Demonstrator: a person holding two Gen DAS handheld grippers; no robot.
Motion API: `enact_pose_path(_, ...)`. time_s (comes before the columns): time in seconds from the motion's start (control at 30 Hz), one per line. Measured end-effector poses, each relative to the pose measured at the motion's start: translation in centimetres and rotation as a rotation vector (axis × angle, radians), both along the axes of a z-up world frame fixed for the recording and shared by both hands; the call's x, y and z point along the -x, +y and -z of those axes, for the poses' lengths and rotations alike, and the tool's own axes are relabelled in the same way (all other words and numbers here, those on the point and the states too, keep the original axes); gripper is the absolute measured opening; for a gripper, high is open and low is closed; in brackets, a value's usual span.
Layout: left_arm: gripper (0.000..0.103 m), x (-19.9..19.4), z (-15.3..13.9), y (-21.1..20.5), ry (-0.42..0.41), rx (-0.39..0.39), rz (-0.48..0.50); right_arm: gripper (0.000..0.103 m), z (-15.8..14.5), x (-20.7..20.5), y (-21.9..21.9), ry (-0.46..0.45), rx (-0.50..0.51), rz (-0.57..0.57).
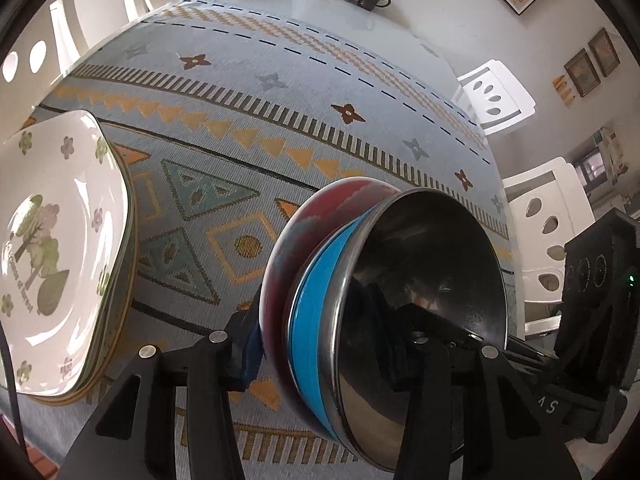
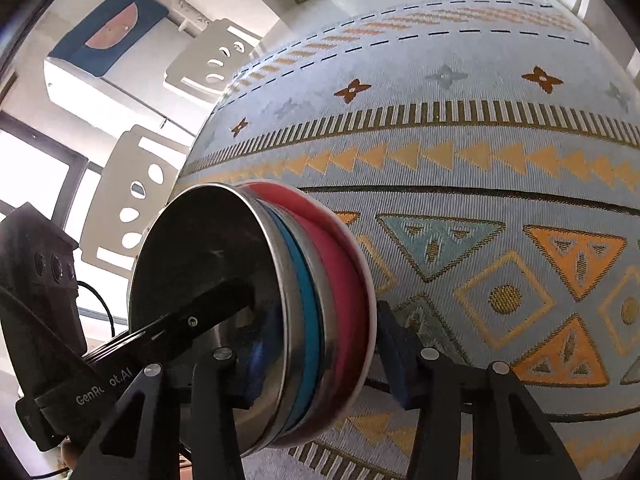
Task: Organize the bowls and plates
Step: 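Carry the nested bowls with both grippers over the tree-print plate stack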
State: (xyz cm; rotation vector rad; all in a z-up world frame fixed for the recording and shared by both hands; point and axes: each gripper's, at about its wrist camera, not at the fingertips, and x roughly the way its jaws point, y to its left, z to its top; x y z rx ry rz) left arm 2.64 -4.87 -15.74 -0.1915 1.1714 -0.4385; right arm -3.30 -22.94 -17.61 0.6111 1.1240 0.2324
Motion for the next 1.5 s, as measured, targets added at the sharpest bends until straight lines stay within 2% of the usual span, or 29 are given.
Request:
enact_pose_path(0.1,0.043,0.1,-0.2,-0.1,-0.006,-0.003,0.003,0.047,0.3,0.1,-0.4,0.003,-0.023,0.012)
enact_pose_path(0.23,0.041,-0.1,-0.4,0.3,0.027,0.014,-0.013,0.047,-0.5,0.1,0.6,-0.025,0.055,-0.03)
enact_pose_path(0.3,0.041,0.1,-0.9,0.2,0.006,-0.005,-0.001,0.047,-0.8,0.1,0.8,-0.038,0.069,-0.049)
enact_pose_path(0.47,0.041,-0.2,-2.4,0.3,-0.002,-0.001,-0.012,0.047,-1.8,0.0,0.7,-0.052,0.055,-0.015)
enact_pose_path(0.63,0.041,-0.4,-3.4,0.7,0.004,0.028,-0.046,0.047,-2.8,-0.4,0.6,-0.02,0.055,0.016)
enact_pose_path(0.87,0.041,0.3,-7.4,2.5,-0.033,0.065,-0.107,0.047,-6.9,-0.5,1.7,-0.043,0.069,0.02)
enact_pose_path(1.03,0.041,0.8,-11.4,5.6,-0.102,0.073,-0.157,0.047,-10.6,-1.4,4.2,-0.064,0.05,-0.017)
enact_pose_path(1.2,0.041,0.6,-13.9,9.5,-0.14,0.078,-0.204,0.047,-13.5,-2.5,8.2,-0.084,0.051,-0.049)
enact_pose_path(1.33,0.041,-0.6,-14.0,13.5,-0.119,0.065,-0.223,0.047,-14.2,-3.9,12.4,-0.085,0.057,-0.074)
enact_pose_path(1.5,0.041,-2.1,-12.3,17.9,-0.078,0.047,-0.209,0.047,-12.4,-5.6,17.3,-0.028,0.052,-0.079)
